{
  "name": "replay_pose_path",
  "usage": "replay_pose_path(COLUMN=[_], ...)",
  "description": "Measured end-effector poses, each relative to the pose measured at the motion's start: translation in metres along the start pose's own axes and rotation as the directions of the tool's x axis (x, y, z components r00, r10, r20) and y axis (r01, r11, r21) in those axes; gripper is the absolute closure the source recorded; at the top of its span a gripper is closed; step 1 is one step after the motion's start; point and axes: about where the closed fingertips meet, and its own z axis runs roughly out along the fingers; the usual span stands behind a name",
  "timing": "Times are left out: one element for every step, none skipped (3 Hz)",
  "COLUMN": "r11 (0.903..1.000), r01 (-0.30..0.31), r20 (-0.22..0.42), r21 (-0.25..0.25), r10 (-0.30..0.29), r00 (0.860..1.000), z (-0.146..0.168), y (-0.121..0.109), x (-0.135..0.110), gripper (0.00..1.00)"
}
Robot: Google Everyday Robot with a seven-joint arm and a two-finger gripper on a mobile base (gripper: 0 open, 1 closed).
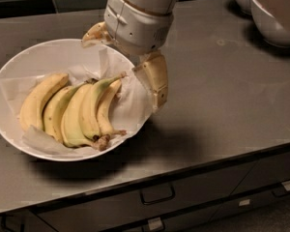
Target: Pick banana from white bowl
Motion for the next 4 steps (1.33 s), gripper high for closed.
replay_pose_path(r11=[0.9997,0.9997,0.9997,0.9994], r01=[-0.005,-0.005,0.0,0.014], r20=[0.033,0.033,0.051,0.06], r21=[-0.024,-0.024,-0.023,-0.033], r10=[0.006,0.006,0.001,-0.012], r00=[0.999,0.999,0.999,0.998], z=[0.029,0.029,0.039,0.047], y=[-0.023,-0.023,-0.03,-0.038], x=[0.015,0.015,0.013,0.011], gripper=[0.0,0.0,0.0,0.0])
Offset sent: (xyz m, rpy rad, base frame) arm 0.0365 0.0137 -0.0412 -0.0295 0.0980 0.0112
